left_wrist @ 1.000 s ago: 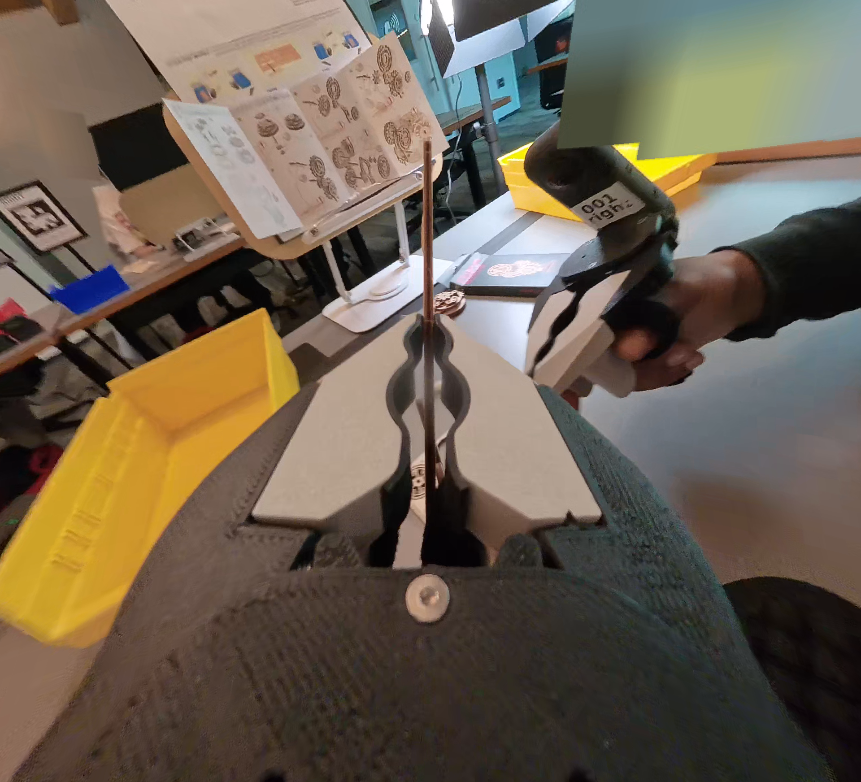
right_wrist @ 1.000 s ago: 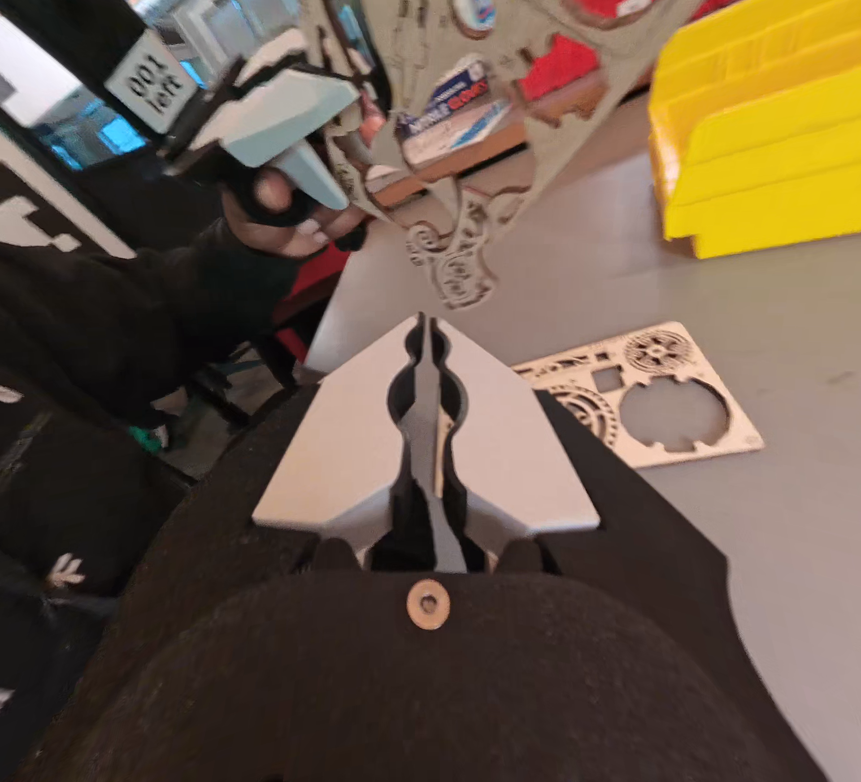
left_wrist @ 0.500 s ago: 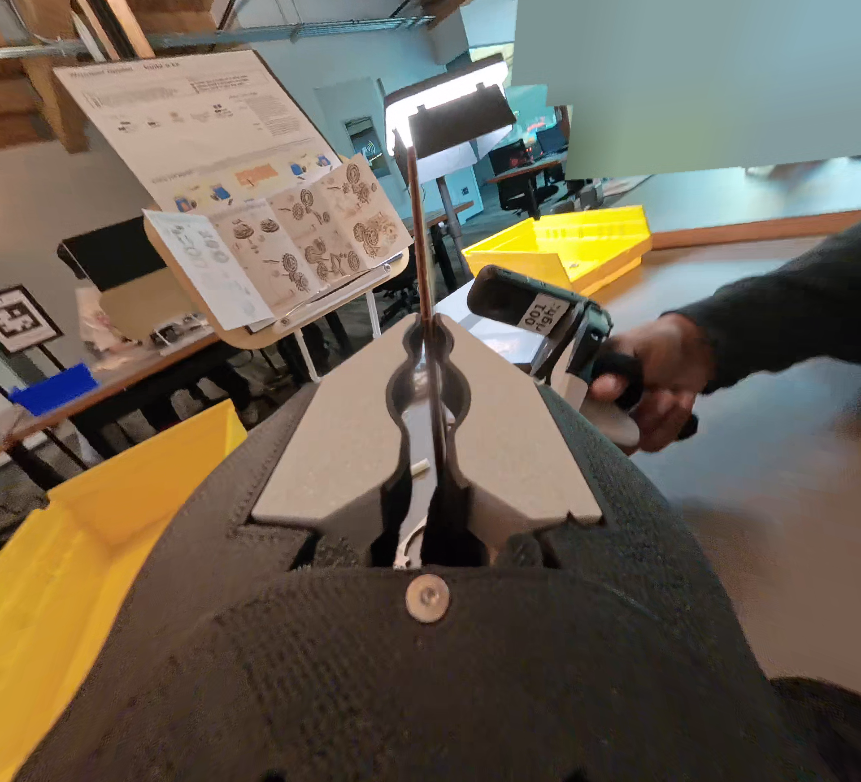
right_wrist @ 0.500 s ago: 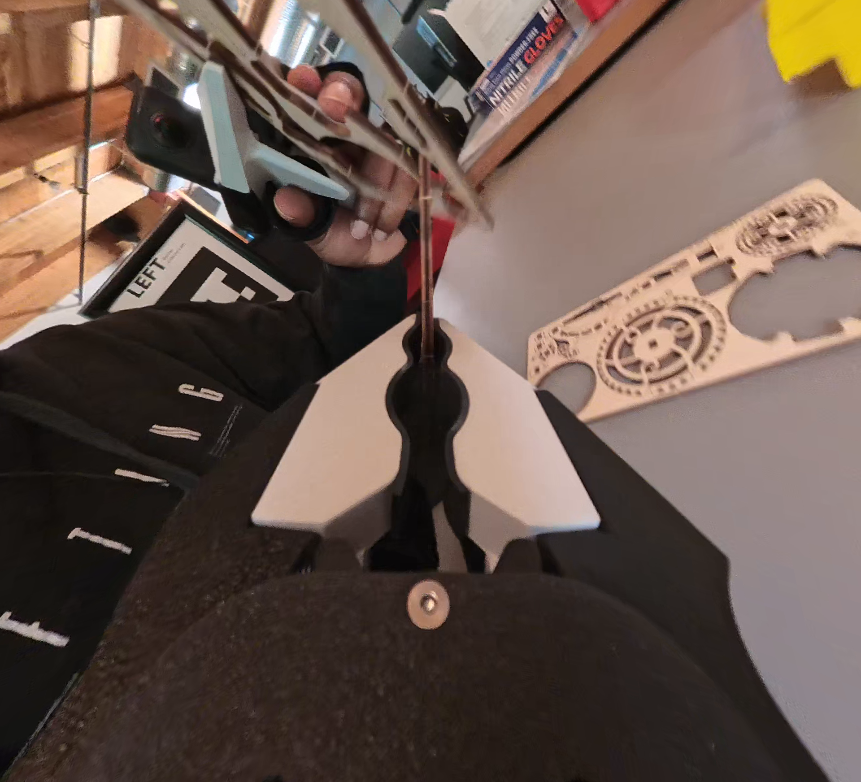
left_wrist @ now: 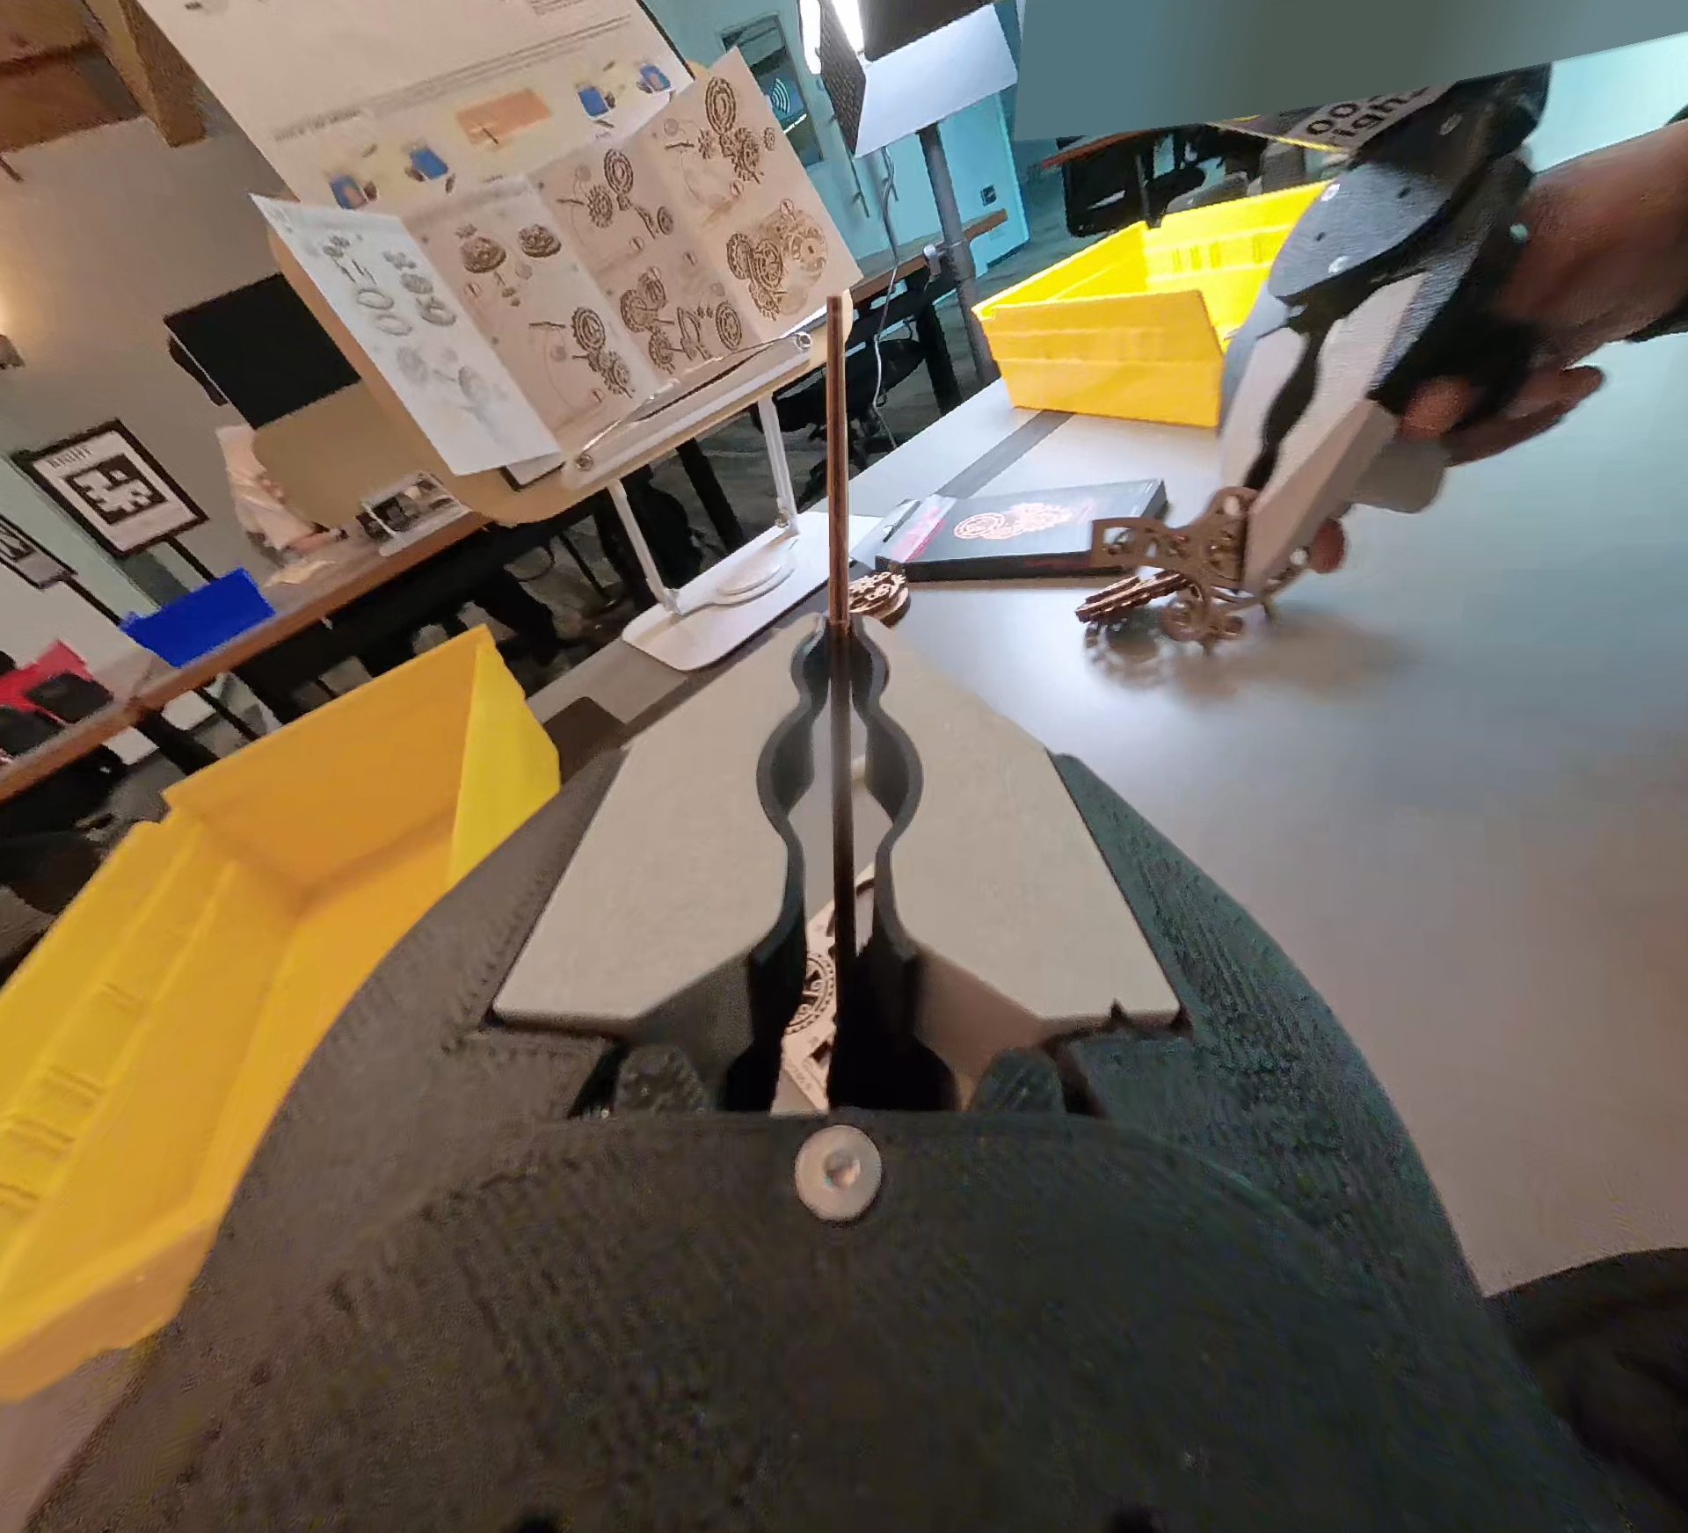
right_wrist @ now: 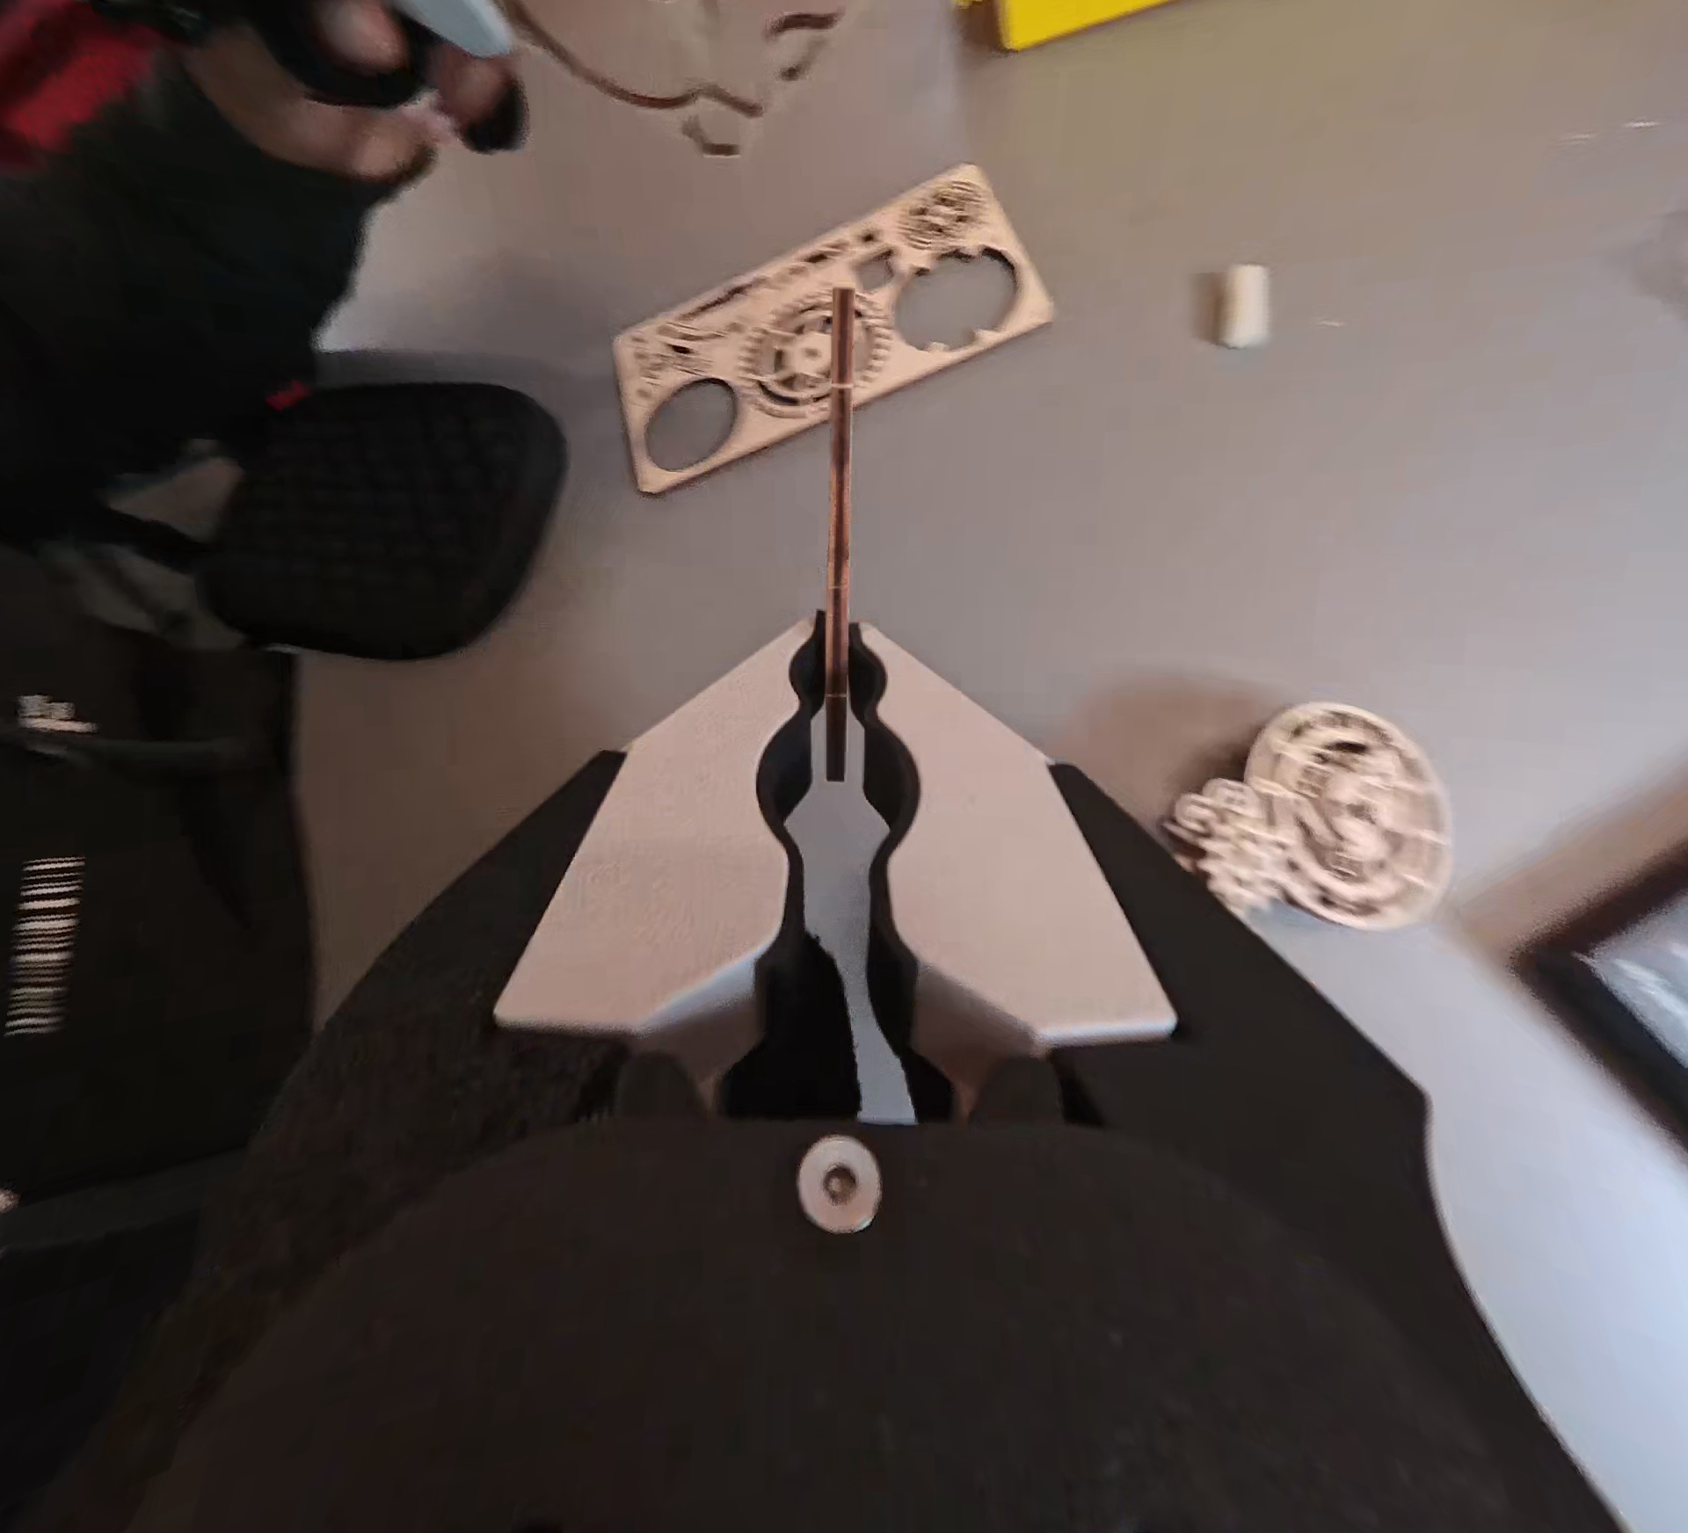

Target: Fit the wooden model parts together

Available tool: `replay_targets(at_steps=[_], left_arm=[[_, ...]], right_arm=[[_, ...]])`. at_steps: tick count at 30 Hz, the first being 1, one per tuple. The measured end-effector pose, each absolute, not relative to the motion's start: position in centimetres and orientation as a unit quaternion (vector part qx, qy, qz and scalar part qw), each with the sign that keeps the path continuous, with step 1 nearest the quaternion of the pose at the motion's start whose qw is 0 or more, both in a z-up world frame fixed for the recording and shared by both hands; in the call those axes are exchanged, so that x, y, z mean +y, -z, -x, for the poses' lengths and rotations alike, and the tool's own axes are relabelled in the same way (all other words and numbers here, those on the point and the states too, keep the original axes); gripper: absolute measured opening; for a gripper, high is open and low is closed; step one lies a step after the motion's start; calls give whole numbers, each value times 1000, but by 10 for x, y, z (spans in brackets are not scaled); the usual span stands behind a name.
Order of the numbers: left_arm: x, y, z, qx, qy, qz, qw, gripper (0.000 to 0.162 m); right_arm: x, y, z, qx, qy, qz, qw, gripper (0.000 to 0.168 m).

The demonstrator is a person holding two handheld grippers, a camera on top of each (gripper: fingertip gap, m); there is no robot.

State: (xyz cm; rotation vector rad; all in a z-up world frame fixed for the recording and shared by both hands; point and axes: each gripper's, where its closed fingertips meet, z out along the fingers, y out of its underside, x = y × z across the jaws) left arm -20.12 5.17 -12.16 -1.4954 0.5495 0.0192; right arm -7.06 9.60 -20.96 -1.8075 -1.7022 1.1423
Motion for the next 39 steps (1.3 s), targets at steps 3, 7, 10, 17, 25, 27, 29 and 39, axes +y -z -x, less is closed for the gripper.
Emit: replay_targets(at_steps=[3, 7, 10, 17, 25, 27, 29, 39], left_arm=[[53, 129, 194, 247, 1, 673, 697, 1], [54, 133, 180, 251, 22, 670, 698, 1], [54, 133, 174, 258, 26, 669, 696, 1], [51, 141, 171, 280, 34, 676, 681, 1], [46, 140, 139, 398, -13, 613, 682, 1], [41, 142, 124, 437, 6, 597, 673, 1], [33, 141, 105, 473, 47, 570, 670, 2], [77, 108, 125, 221, 241, 674, 663, 57]], right_arm=[[132, 206, 76, -619, -358, 666, 214, 2], [187, 227, 104, -614, -305, 707, 175, 2], [218, 253, 124, -594, -296, 738, 125, 2], [263, 262, 148, -571, -264, 752, 195, 41], [184, 161, 107, -613, -426, 572, 341, 56], [144, 146, 79, -654, -430, 490, 384, 59], [110, 143, 60, -688, -404, 438, 414, 60], [98, 121, 17, -651, -164, 324, 667, 2]])
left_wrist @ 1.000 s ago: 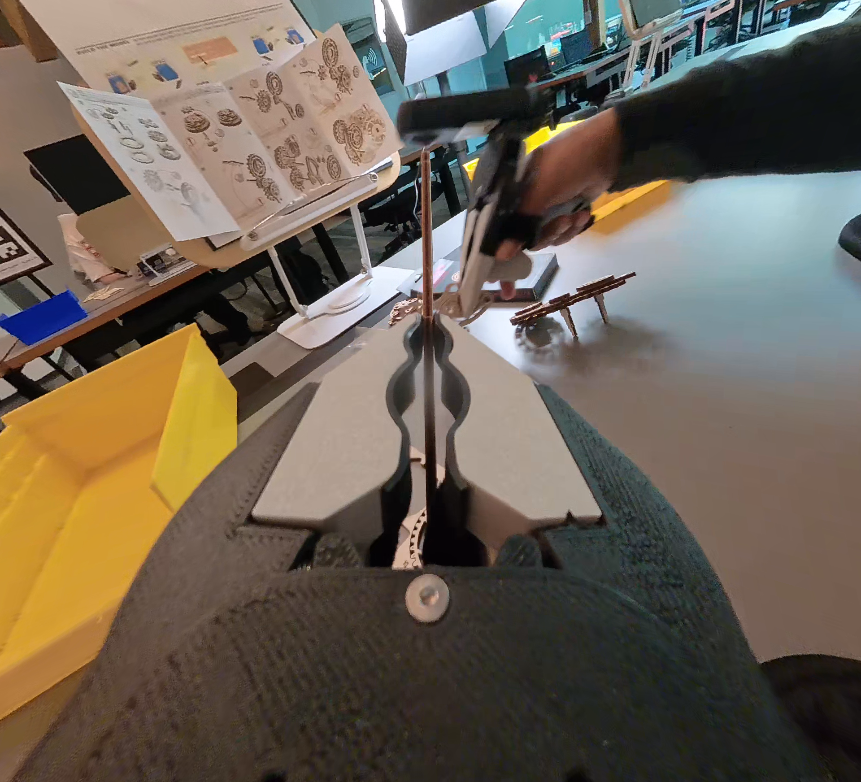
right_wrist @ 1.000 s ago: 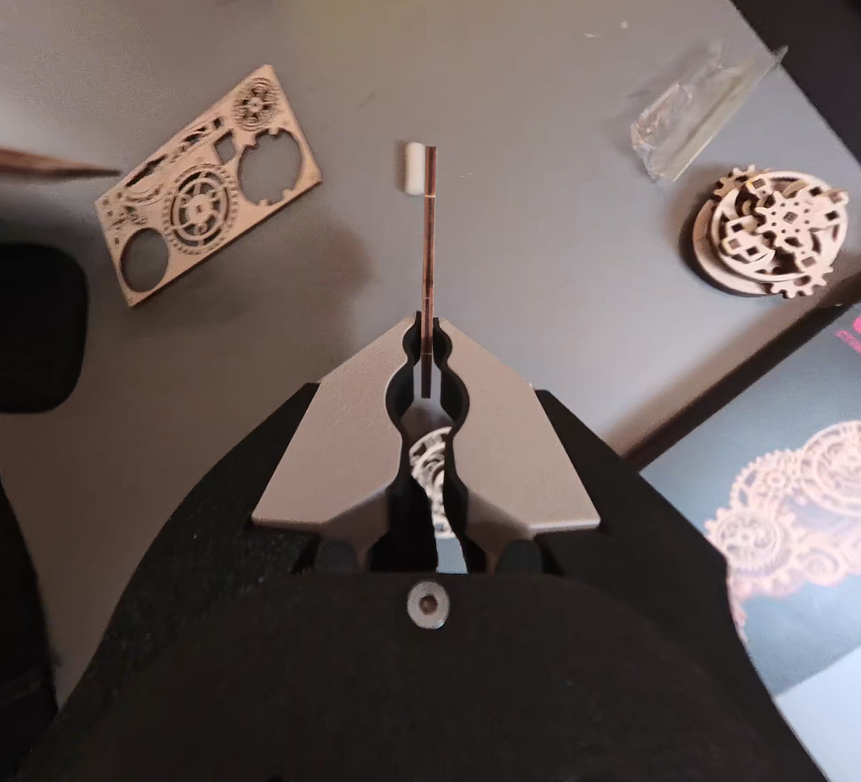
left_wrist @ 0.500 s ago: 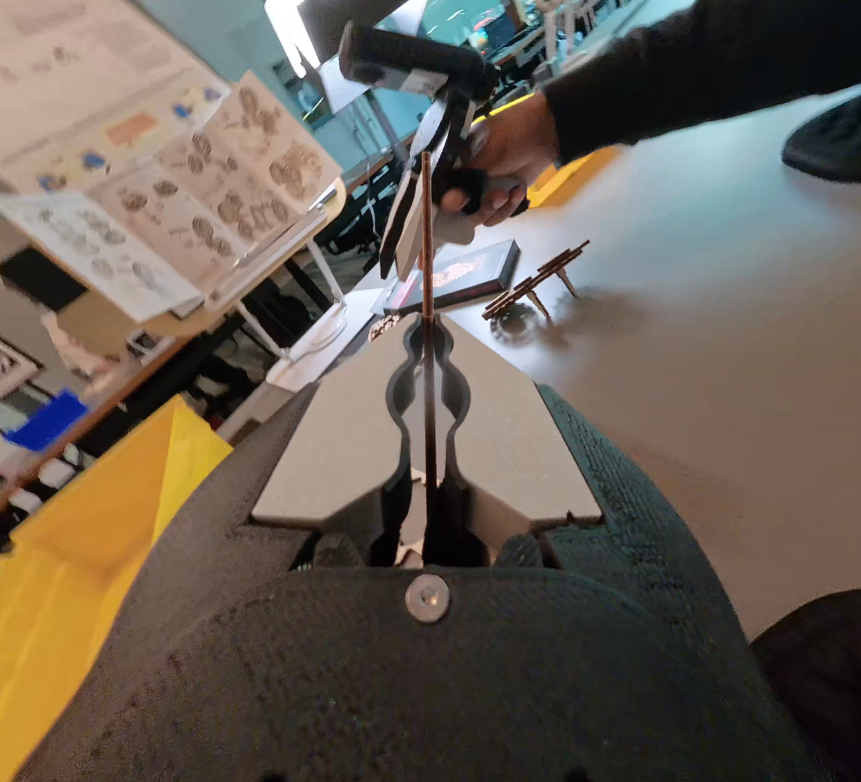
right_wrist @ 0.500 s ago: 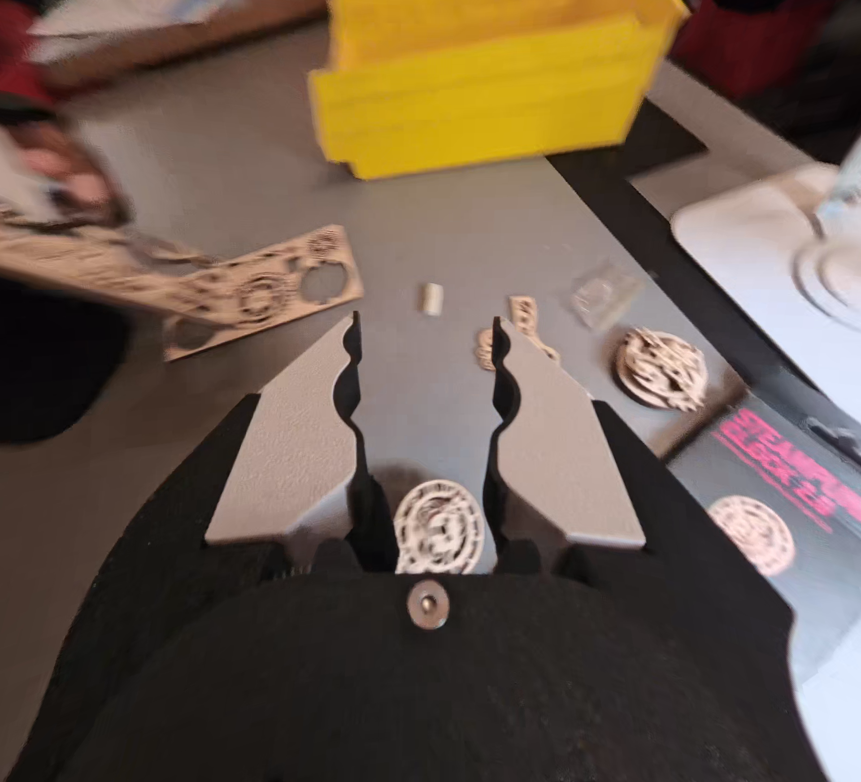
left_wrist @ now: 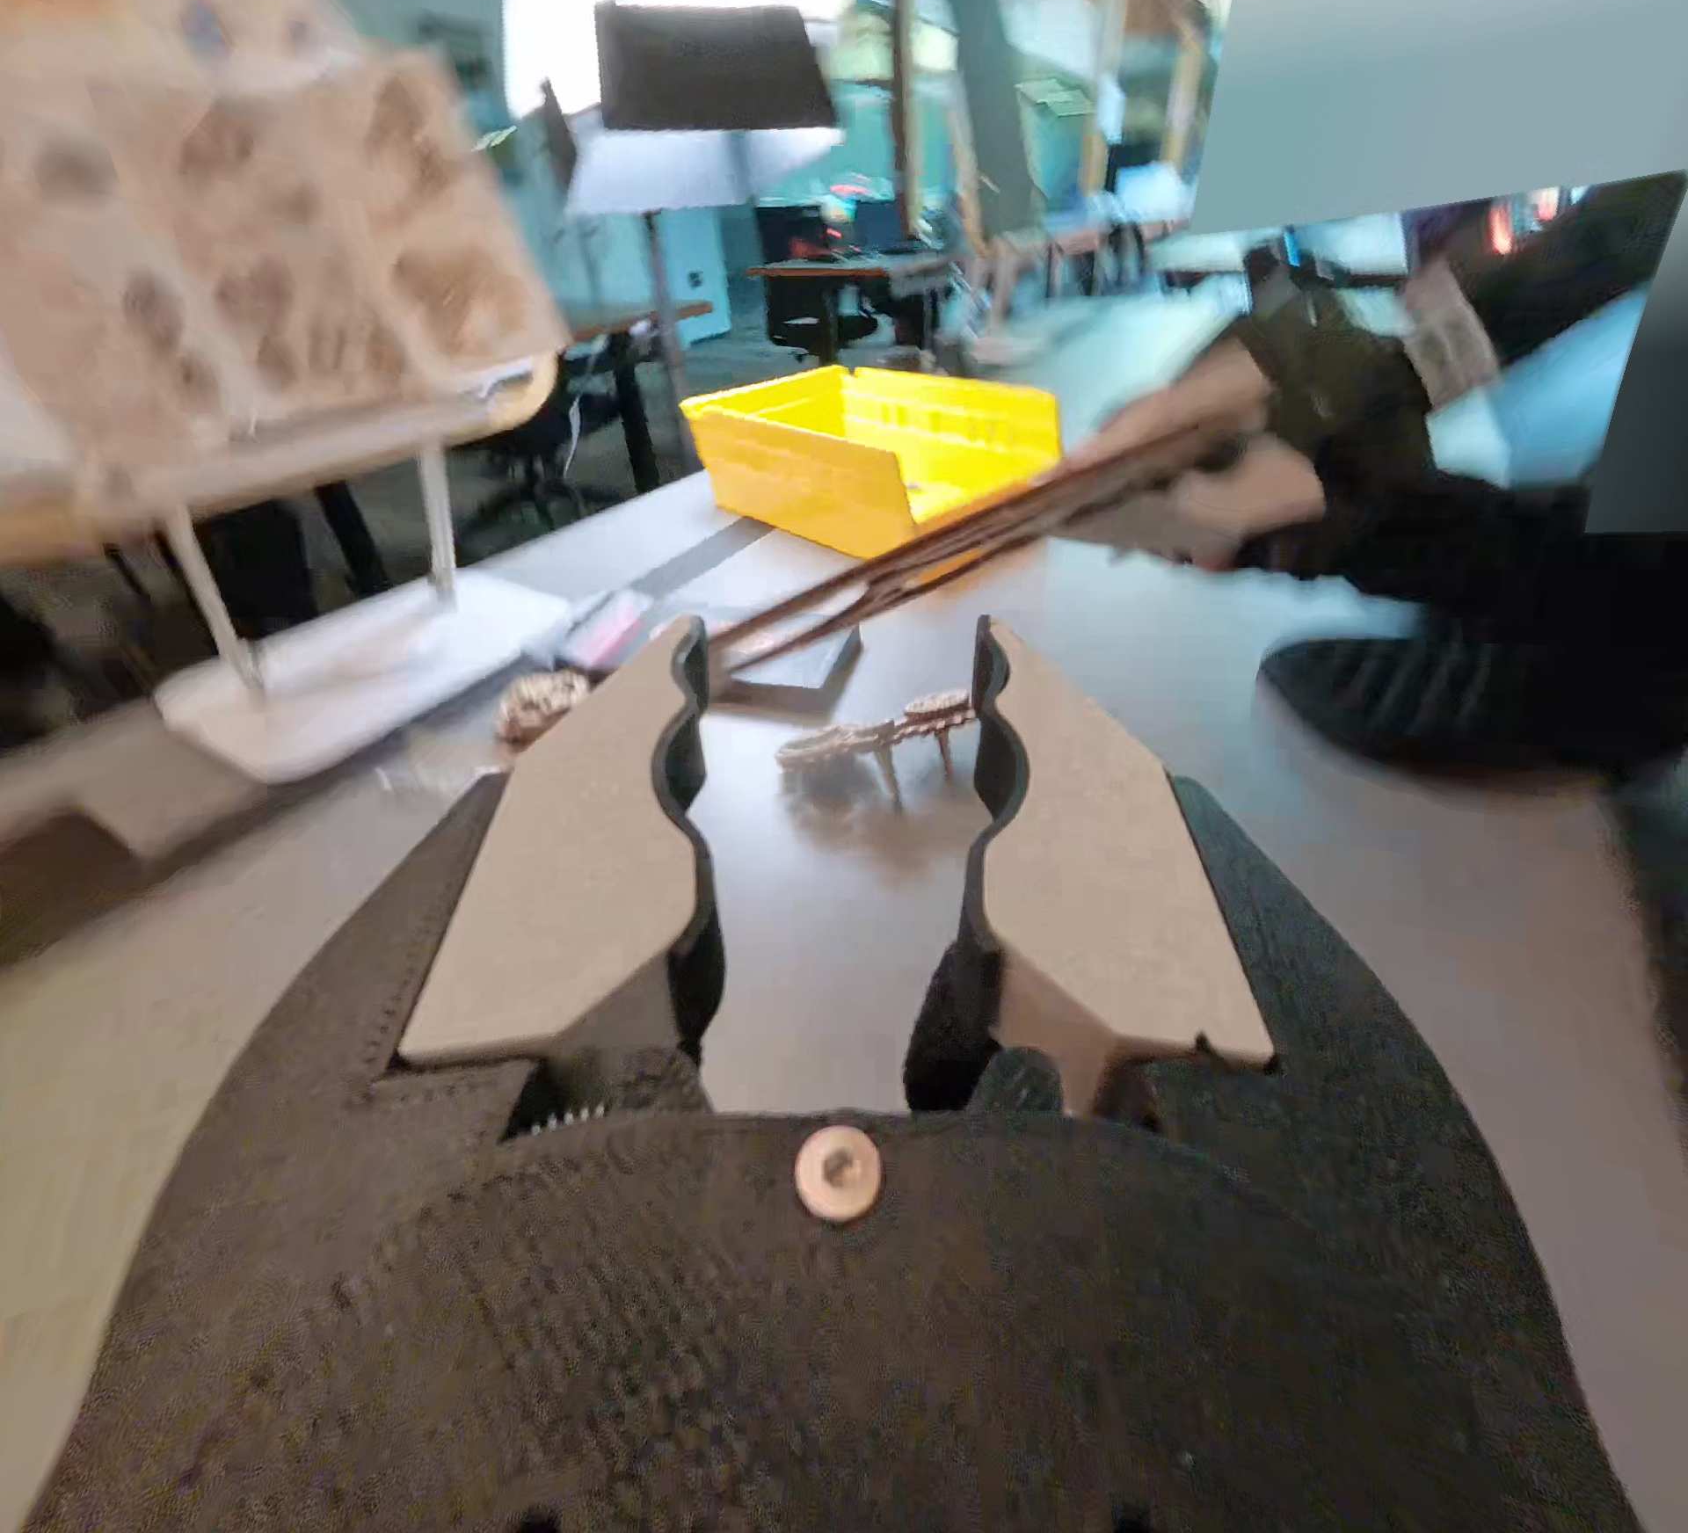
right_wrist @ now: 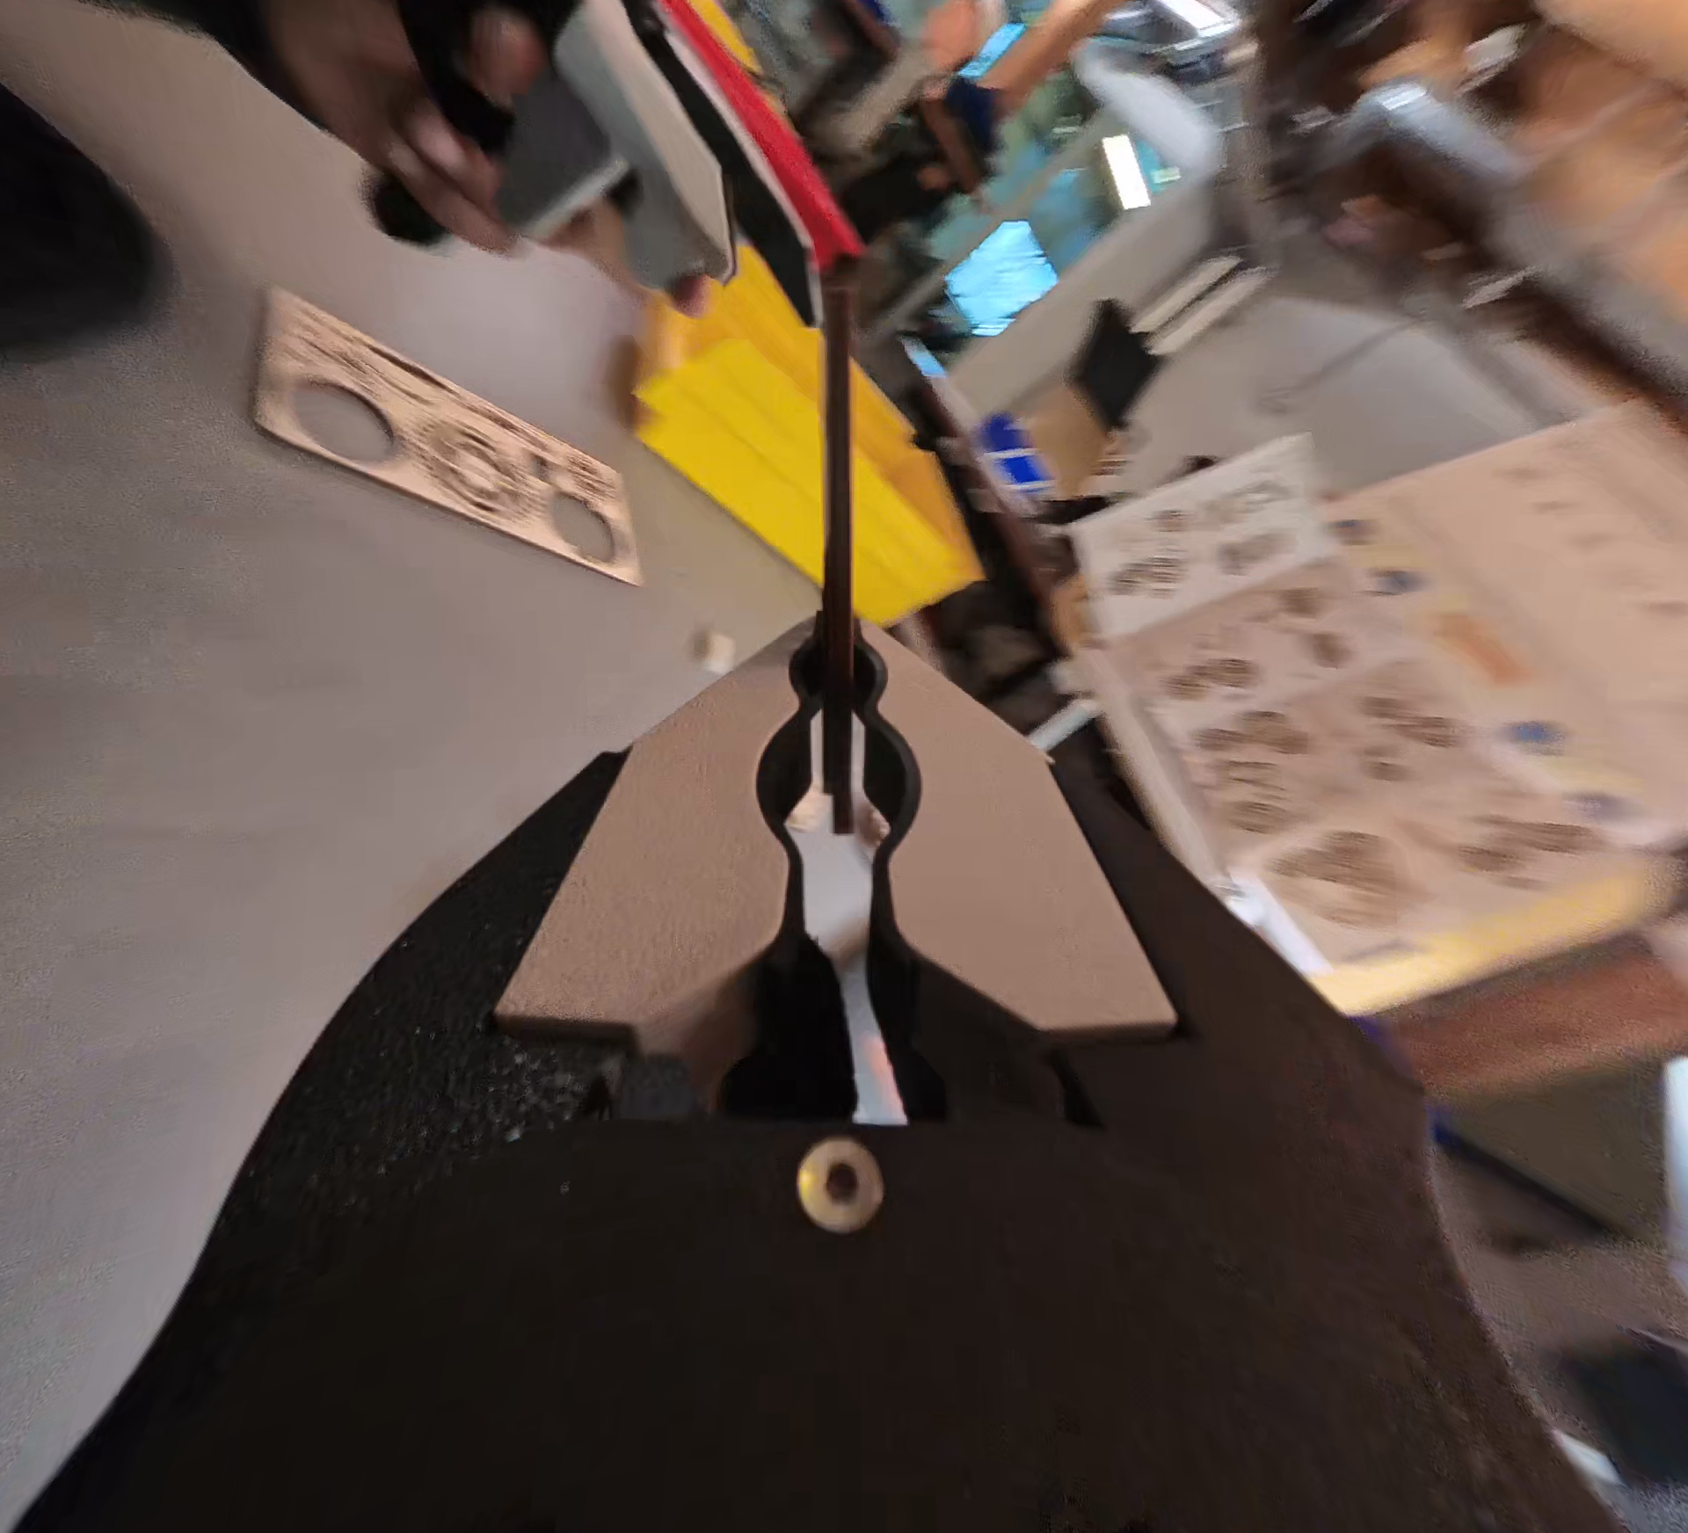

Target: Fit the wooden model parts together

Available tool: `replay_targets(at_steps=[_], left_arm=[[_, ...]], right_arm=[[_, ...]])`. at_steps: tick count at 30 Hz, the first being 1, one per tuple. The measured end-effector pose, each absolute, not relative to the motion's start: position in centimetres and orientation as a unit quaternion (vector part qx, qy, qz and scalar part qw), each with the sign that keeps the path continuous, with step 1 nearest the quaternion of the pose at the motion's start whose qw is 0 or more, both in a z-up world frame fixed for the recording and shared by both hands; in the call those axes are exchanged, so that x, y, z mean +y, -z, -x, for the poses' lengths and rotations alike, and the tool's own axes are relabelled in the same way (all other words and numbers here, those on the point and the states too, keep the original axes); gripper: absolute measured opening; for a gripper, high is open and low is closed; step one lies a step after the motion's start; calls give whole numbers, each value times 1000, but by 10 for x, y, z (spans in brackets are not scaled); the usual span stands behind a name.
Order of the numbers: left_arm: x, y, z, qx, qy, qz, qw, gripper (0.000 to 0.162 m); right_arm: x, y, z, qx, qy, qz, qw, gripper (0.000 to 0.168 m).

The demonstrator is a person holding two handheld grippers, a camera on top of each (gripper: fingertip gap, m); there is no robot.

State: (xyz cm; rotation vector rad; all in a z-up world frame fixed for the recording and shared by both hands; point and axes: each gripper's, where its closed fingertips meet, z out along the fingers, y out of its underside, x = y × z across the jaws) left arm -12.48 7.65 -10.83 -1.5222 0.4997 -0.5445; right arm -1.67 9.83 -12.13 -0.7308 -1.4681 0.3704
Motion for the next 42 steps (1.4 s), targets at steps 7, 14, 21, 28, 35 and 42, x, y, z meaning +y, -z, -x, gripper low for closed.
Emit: replay_targets(at_steps=[7, 14, 21, 28, 35, 42], left_arm=[[88, 125, 83, -26, 653, 617, 438, 54], [111, 140, 75, 11, 613, 642, 461, 2], [104, 135, 92, 81, 571, 613, 540, 1], [82, 141, 48, 191, 536, 637, 520, 1], [74, 145, 41, 217, 517, 638, 528, 28], [73, 154, 25, 227, 499, 656, 519, 1]], right_arm=[[108, 134, 28, -625, 109, 173, 753, 1], [123, 150, 27, -630, 109, 209, 740, 24], [121, 148, 20, -560, -388, 498, 537, 63], [81, 156, 44, -505, -588, 544, 320, 13], [66, 144, 42, -454, -667, 524, 273, 1], [75, 144, 39, -430, -675, 533, 273, 4]])
